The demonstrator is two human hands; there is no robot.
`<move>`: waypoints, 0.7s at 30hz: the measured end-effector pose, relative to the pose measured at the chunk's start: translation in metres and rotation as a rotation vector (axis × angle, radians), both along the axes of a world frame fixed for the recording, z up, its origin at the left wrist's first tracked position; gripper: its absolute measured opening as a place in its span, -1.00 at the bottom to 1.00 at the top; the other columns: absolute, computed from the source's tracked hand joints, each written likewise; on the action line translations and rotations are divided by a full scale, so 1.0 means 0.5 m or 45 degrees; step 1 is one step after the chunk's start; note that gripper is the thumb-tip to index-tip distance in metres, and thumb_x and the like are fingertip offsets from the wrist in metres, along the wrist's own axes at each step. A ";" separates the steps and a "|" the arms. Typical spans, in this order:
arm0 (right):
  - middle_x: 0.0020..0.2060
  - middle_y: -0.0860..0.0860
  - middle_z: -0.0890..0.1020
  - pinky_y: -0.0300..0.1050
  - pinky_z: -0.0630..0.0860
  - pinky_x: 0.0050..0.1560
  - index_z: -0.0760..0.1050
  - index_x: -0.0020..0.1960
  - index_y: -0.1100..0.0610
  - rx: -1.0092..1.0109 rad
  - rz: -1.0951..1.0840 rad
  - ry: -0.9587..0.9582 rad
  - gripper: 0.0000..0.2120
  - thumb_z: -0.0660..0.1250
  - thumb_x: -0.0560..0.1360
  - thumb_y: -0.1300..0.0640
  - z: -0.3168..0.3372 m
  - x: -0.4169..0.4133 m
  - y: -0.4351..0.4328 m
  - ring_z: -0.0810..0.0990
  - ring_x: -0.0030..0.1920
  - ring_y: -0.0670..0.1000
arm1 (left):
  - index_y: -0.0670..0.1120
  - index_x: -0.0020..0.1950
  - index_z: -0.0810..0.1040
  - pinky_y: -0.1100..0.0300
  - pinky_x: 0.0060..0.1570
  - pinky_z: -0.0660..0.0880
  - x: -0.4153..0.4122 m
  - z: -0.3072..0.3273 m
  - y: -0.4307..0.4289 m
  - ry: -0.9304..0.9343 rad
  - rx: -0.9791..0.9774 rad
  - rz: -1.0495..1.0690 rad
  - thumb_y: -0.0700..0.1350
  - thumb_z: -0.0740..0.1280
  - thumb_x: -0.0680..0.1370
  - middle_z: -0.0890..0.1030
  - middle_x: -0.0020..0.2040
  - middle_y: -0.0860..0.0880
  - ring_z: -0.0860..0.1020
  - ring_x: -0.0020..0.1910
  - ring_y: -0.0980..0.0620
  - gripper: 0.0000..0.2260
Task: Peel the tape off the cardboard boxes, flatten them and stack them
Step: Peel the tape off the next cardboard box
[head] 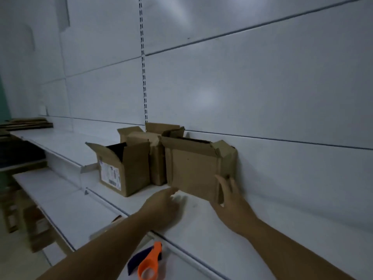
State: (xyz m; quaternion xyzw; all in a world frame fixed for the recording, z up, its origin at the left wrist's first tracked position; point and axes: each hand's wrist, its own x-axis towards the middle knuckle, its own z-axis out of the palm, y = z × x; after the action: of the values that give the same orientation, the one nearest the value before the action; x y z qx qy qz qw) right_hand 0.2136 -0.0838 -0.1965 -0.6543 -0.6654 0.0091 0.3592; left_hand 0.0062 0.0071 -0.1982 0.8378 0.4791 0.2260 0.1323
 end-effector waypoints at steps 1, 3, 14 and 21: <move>0.48 0.08 0.06 -0.03 0.41 0.22 0.07 0.46 -0.02 0.033 0.039 0.091 -0.40 0.26 0.52 -0.03 -0.006 0.000 0.011 0.31 0.35 0.14 | -0.02 0.40 0.35 0.19 0.14 0.41 0.008 0.003 0.024 -0.134 0.026 0.043 -0.01 0.23 0.55 0.50 0.30 -0.03 0.50 0.19 0.02 -0.59; 0.38 0.10 0.26 -0.09 0.44 0.02 0.15 0.37 0.03 0.112 0.031 0.173 -0.48 0.29 0.50 0.00 -0.016 0.002 0.023 0.45 0.17 0.09 | -0.05 0.25 0.50 0.12 0.01 0.50 0.028 0.012 0.074 -0.425 -0.043 0.119 -0.06 0.24 0.54 0.59 0.15 -0.05 0.56 0.03 0.01 -0.71; 0.27 0.08 0.36 0.00 0.45 0.06 0.16 0.39 0.09 0.479 -0.322 0.256 -0.42 0.29 0.46 -0.03 0.018 0.046 0.016 0.42 0.17 0.09 | -0.24 -0.22 0.56 -0.19 -0.02 0.52 0.120 0.004 0.122 -1.117 -0.408 0.163 -0.11 0.21 0.49 0.57 -0.13 -0.35 0.54 -0.13 -0.29 -0.76; 0.18 -0.04 0.42 0.06 0.53 0.06 0.22 0.34 -0.01 0.585 -0.366 0.462 -0.52 0.28 0.48 -0.02 0.033 0.072 -0.008 0.48 0.13 0.01 | -0.05 -0.13 0.50 0.26 -0.26 0.49 0.112 0.022 0.075 -1.189 -0.205 -0.204 -0.05 0.29 0.46 0.55 -0.23 0.02 0.53 -0.24 0.13 -0.92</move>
State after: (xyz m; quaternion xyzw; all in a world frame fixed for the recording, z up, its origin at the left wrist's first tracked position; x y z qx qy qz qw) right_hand 0.2498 -0.0877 -0.1802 -0.6310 -0.4759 -0.0756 0.6080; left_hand 0.0624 0.0446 -0.1871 0.6681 0.3183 0.5295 0.4147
